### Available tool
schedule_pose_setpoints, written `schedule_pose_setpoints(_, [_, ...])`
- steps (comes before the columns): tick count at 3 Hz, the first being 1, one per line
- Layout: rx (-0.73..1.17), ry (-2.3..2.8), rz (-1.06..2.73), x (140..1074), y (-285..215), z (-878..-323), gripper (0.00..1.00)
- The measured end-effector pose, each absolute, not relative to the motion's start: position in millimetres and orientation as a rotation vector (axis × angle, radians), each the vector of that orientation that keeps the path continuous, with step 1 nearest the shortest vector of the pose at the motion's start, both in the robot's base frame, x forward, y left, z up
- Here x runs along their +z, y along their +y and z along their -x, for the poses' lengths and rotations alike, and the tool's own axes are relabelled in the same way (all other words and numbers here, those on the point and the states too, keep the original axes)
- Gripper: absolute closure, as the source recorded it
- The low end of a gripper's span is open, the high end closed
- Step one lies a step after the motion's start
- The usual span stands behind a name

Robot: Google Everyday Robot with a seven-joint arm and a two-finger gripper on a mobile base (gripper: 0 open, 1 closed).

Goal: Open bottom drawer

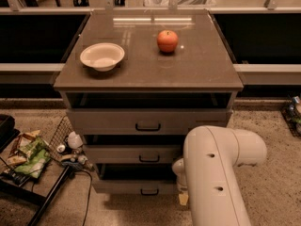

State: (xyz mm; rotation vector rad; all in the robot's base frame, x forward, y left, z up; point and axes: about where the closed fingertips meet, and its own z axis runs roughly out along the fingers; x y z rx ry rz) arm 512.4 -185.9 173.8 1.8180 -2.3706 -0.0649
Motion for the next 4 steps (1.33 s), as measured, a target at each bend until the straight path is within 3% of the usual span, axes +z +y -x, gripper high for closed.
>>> schedule_pose_setpoints(1, [-0.059, -2.362, -1.784, 183, -190, -508, 0.64])
schedule_pose_setpoints(2, [-0.022, -2.389, -1.712, 214, -200, -493, 0.72])
schedule_pose_setpoints(4, [-0.03, -2.38, -1.713, 209, -201, -489, 0.27])
